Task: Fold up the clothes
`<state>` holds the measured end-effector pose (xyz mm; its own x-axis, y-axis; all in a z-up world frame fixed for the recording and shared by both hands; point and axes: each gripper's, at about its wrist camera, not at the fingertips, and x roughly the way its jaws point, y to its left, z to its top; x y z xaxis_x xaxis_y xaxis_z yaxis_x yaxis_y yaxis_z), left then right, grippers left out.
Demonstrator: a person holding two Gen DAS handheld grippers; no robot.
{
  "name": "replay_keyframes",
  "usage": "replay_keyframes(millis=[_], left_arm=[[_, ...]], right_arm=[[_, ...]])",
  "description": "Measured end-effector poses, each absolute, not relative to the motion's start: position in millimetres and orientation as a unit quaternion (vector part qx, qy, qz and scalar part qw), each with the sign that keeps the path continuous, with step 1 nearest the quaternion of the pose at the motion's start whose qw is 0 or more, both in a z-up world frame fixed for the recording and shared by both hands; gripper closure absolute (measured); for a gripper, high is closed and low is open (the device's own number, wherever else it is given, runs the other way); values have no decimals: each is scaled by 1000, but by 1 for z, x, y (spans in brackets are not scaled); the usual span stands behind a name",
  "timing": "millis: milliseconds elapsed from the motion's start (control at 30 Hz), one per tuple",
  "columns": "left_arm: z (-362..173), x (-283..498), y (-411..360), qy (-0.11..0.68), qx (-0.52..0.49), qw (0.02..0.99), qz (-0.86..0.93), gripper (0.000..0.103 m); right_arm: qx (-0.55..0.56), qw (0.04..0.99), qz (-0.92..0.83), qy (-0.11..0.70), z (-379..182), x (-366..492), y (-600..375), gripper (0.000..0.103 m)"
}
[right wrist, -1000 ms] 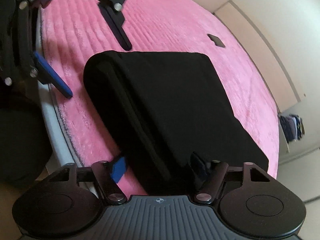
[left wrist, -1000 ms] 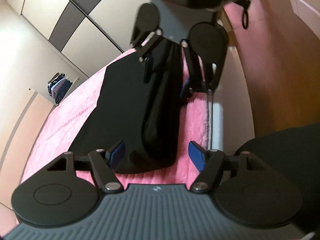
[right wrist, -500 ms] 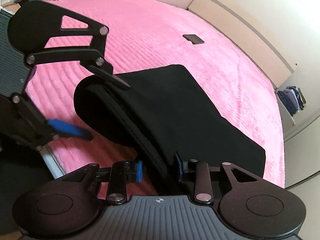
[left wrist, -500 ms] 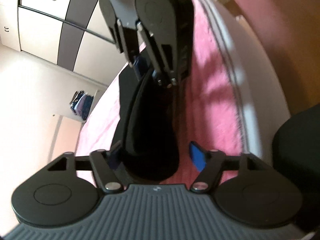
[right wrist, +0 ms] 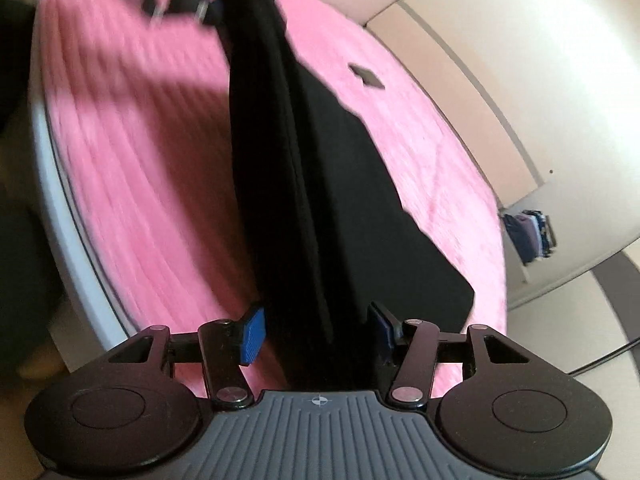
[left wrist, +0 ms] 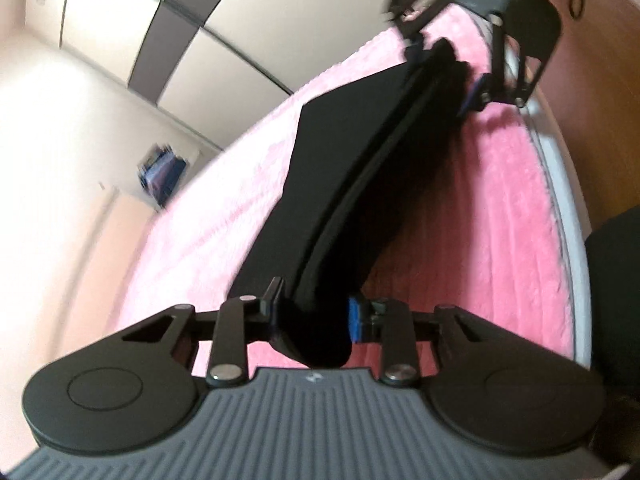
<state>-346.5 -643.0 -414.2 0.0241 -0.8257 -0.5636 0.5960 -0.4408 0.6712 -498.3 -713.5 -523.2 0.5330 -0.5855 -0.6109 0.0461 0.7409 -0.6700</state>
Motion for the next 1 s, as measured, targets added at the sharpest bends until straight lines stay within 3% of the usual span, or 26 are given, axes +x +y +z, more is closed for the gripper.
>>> replay_keyframes(millis=[167, 233, 300, 367, 467, 567, 633, 733, 800, 867, 1000], left_arm=[[-425, -349, -634, -105, 500, 512, -691, 74], [-433, -353, -633, -110, 508, 513, -683, 66], [-446, -359, -625, -125, 527, 510, -668, 56], [-459, -368, -620, -143, 547, 504, -653, 56], [-474, -385, -622, -171, 575, 488, -634, 57], [-482, -394, -629, -189, 596, 481, -615, 60], [-484, -396, -634, -190, 607, 474, -609, 74], [-480, -394, -636, -188, 610, 472, -608, 81], [-470, -389, -640, -177, 603, 474, -617, 82], [-459, -382, -644, -159, 592, 477, -630, 83], [-436, -364, -657, -113, 557, 474, -672, 84]], right_arm=[[-369, 786, -199, 455, -548, -502, -707, 50], [-376, 782, -203, 454, -550, -500, -707, 50], [-366, 783, -203, 460, -548, -498, -709, 66], [-363, 782, -205, 463, -547, -497, -708, 77], [-349, 788, -219, 458, -538, -497, -707, 82], [-342, 793, -232, 447, -530, -502, -701, 82], [-340, 796, -236, 441, -526, -505, -699, 82], [-340, 799, -238, 435, -528, -515, -699, 82], [-345, 799, -237, 432, -533, -515, -698, 77], [-350, 796, -238, 432, -539, -513, -700, 63], [-371, 778, -244, 444, -553, -512, -703, 62]])
